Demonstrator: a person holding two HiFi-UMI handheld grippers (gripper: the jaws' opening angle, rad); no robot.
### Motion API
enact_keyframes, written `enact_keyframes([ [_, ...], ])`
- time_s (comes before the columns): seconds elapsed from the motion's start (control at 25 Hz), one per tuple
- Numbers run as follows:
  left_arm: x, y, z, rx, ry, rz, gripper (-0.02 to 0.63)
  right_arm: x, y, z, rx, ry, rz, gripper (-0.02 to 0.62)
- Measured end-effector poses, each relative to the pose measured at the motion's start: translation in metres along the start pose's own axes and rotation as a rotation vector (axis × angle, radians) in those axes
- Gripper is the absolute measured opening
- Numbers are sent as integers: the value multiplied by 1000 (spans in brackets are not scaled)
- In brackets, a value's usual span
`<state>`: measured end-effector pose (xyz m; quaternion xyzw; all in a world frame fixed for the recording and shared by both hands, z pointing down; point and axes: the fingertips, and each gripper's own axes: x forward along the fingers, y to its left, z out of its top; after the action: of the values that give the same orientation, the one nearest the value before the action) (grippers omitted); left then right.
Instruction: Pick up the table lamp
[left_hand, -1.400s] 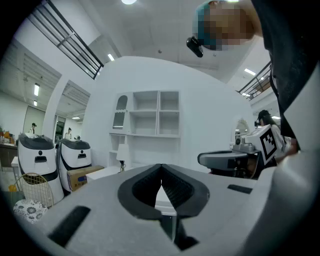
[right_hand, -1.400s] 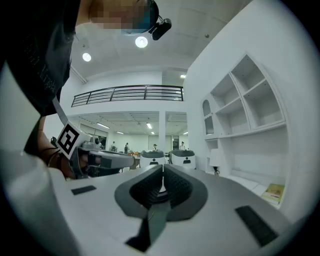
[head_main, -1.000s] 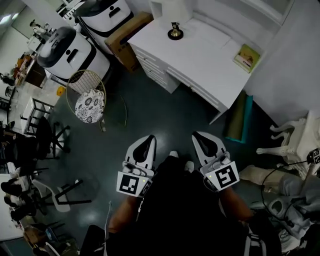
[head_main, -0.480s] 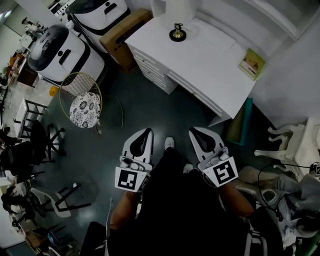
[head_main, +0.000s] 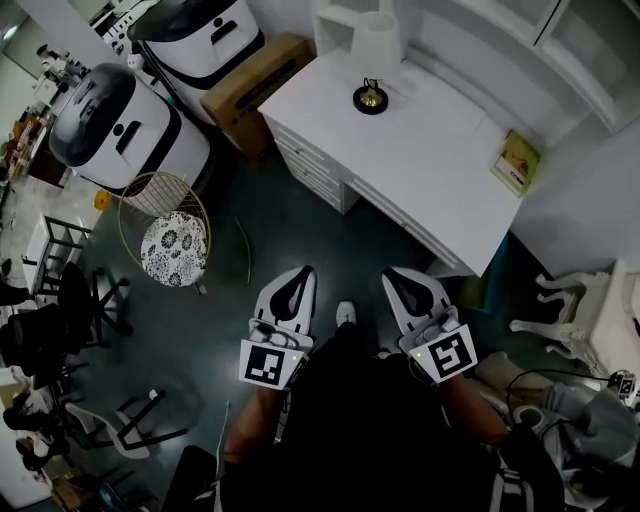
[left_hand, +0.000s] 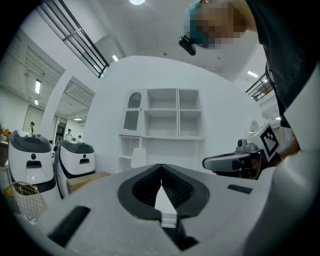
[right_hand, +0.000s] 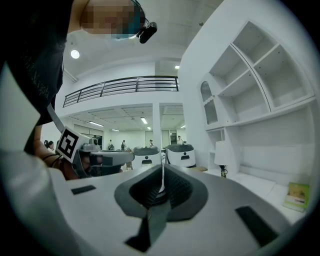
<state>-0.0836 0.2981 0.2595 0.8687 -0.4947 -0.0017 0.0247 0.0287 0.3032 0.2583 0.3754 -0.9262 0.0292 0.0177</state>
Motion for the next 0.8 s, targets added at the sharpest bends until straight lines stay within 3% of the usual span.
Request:
enact_keyframes([
  [0.36,24,44,8,7,-39,-51,17,37,-8,-2,14,23,-55,31],
  [0.8,55,47,5,32,-7,-87,17,48,-45,-11,44,-11,-104,31],
])
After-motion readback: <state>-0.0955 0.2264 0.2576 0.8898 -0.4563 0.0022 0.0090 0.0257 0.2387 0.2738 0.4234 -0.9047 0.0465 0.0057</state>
